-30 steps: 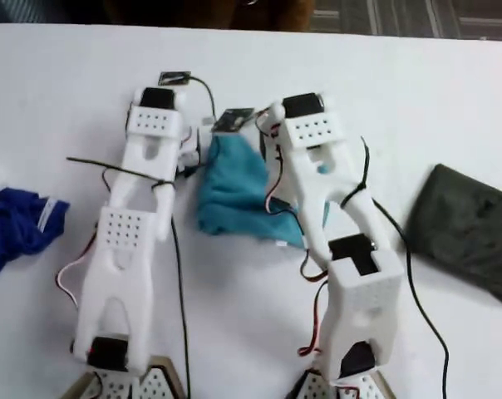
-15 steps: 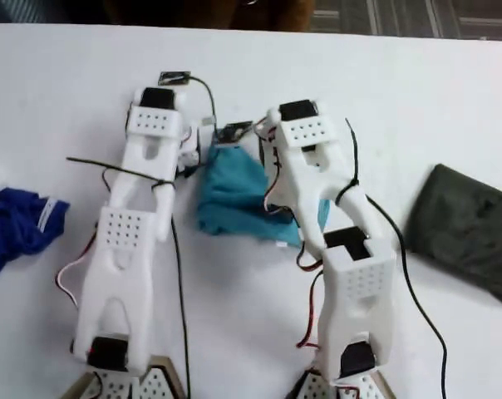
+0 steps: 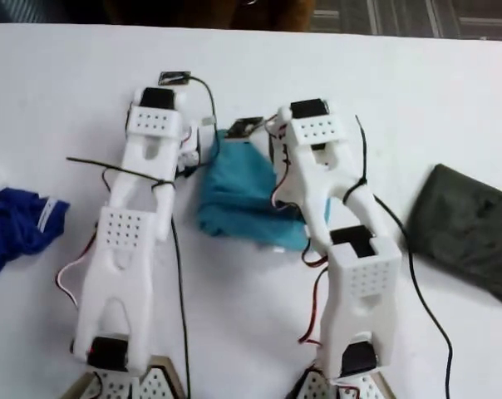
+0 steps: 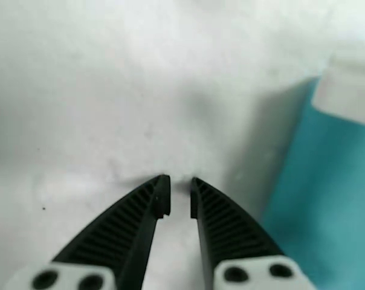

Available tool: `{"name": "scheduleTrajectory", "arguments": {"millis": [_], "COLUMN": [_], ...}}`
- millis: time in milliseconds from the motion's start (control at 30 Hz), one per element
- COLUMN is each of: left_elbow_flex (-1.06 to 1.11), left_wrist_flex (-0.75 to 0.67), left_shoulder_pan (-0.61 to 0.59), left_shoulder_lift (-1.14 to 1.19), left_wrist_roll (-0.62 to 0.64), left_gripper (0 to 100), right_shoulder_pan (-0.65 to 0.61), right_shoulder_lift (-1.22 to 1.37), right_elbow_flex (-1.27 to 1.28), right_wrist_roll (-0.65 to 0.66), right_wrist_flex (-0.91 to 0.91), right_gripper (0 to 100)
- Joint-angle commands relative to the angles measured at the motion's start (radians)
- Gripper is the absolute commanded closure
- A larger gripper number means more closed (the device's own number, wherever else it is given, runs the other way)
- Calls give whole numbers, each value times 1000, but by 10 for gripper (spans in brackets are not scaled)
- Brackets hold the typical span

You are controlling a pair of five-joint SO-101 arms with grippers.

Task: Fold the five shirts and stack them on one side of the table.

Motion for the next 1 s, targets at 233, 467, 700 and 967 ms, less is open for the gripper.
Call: {"name": "scheduleTrajectory", "arguments": {"millis": [233,467,700,967], "left_elbow_flex": [-10,-10,-10,-56], "left_wrist_flex": [-12,-9,-8,-6], "left_shoulder_pan": [-69,-95,-140,-193], "left_shoulder_lift": [0,0,0,8], "left_wrist_roll": [8,72,161,192], "left_gripper": [932,932,932,932], "right_shoulder_pan": [-7,-53,-70,-67], "right_shoulder_lift": [-165,-174,-269,-171], "right_elbow_flex": [-25,91,219,226], "right_wrist_roll": [6,6,12,12], "right_wrist_flex": [38,39,33,-25], "right_gripper": [980,980,980,971]}}
